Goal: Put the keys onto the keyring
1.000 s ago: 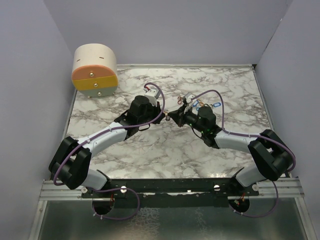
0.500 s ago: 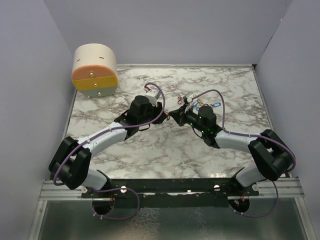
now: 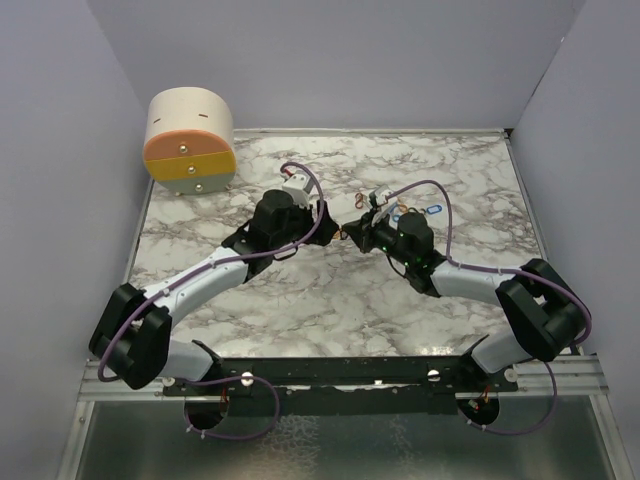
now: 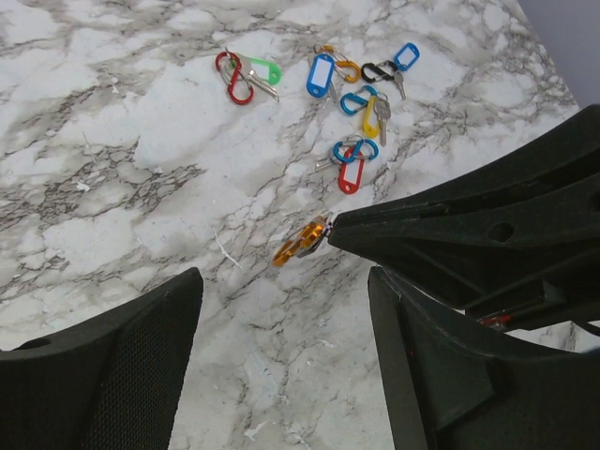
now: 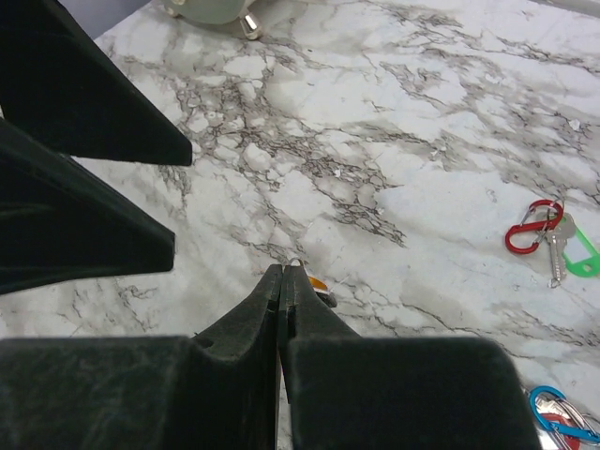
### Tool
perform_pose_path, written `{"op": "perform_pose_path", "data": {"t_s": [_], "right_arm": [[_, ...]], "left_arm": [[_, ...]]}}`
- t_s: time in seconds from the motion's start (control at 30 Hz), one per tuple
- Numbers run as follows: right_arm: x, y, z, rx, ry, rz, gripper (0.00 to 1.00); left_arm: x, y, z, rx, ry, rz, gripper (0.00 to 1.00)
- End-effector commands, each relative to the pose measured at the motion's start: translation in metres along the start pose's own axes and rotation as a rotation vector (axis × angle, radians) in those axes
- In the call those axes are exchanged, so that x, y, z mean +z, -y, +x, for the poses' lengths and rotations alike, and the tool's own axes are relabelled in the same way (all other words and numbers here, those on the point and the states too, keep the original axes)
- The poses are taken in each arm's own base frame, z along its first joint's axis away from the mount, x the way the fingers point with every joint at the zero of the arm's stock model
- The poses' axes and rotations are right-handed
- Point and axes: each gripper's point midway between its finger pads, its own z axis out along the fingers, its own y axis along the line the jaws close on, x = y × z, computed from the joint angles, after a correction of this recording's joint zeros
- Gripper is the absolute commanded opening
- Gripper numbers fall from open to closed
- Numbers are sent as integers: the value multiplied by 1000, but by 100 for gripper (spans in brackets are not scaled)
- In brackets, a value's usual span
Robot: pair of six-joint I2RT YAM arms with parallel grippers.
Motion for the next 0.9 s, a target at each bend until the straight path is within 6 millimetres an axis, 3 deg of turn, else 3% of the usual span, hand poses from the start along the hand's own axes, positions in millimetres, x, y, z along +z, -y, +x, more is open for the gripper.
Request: {"op": "perform_pose_path", "data": {"t_s": [0.0,0.1,0.13,0.37,0.73,0.77,0.8,0.87], "right_arm": [[-4,10,-9,-21,24,50,1],[-3,18,-6,-13,9,87,1],[-3,24,-3,-5,-2,114,1],[-1,59,18,73,-78,240,1],[20,77,42,80,-110,274,1],[22,78,42,86,-102,279,4],[24,79,41,95,-95,281,22],[24,77,35,112,-55,274,70]], "left_arm": [[-16,-14,-21,-36,94,-102,77],[-24,-27,-23,-52,124,-168,97],[-27,-29,-24,-53,135,-179,99],[-35,-42,-26,-66,150,-236,99],[-36,-43,-25,-69,159,-229,99],[-36,-43,-26,-69,161,-229,99],[-36,-43,-26,-69,162,-228,99],[-37,-44,-25,-70,161,-230,99]]}}
